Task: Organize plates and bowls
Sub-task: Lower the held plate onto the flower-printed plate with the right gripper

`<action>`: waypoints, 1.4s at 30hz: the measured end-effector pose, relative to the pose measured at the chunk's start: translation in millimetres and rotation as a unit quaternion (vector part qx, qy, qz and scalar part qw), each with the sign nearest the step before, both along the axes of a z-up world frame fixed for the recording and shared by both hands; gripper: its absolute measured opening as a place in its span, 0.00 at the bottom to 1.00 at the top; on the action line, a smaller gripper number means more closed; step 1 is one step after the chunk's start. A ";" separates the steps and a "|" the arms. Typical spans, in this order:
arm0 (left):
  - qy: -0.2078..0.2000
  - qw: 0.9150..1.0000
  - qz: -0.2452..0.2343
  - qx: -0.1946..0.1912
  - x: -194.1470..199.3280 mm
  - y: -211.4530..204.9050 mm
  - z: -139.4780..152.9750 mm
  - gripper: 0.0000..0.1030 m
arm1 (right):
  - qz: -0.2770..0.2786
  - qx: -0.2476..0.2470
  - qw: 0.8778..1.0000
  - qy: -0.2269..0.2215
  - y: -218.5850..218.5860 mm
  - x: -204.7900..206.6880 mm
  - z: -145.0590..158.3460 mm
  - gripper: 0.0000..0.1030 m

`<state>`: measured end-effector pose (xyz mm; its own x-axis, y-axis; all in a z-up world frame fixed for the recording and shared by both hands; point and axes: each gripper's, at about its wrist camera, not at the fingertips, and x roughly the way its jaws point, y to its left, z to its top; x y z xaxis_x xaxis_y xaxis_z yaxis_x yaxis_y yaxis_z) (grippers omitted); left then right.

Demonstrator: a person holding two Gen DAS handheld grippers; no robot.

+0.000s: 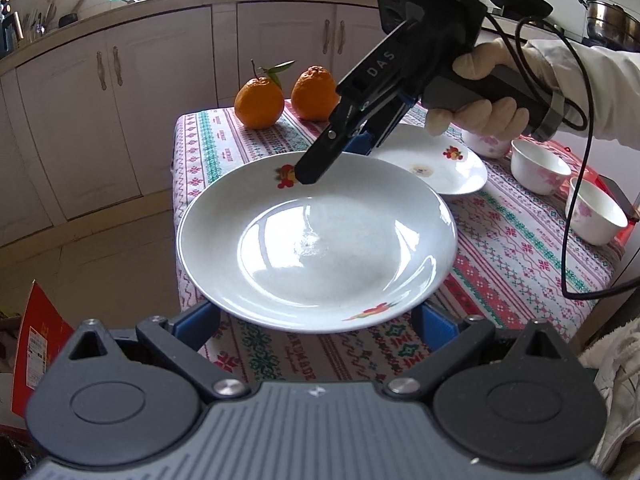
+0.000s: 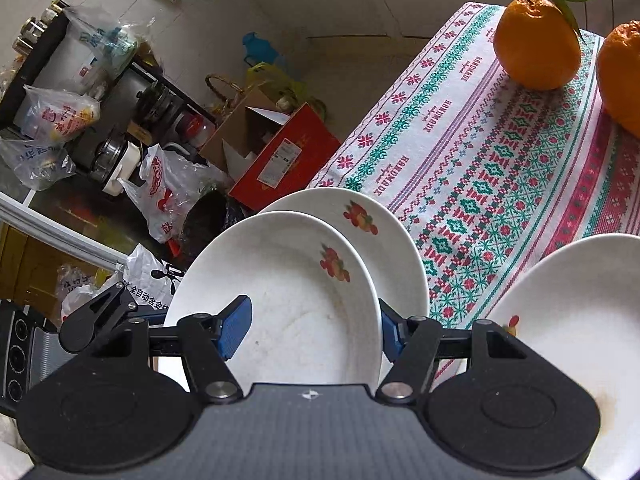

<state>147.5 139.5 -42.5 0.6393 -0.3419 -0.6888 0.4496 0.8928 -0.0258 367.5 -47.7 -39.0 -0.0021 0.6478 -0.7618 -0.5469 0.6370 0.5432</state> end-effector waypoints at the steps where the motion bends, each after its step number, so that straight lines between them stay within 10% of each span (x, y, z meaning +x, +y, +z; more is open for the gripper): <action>1: 0.000 1.000 0.000 0.002 1.6 0.2 -0.2 0.98 | 0.000 -0.001 1.000 0.001 0.5 1.2 -1.1 0.68; 42: -0.013 1.000 0.007 -0.001 15.3 3.3 -16.1 0.98 | -0.024 -0.025 0.999 -0.021 -15.8 -15.9 8.7 0.68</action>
<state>162.8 142.8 -58.6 0.6623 -0.3338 -0.6708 0.4374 0.8991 -0.0155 351.5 -63.5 -30.3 0.0613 0.6068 -0.7925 -0.5363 0.6896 0.4866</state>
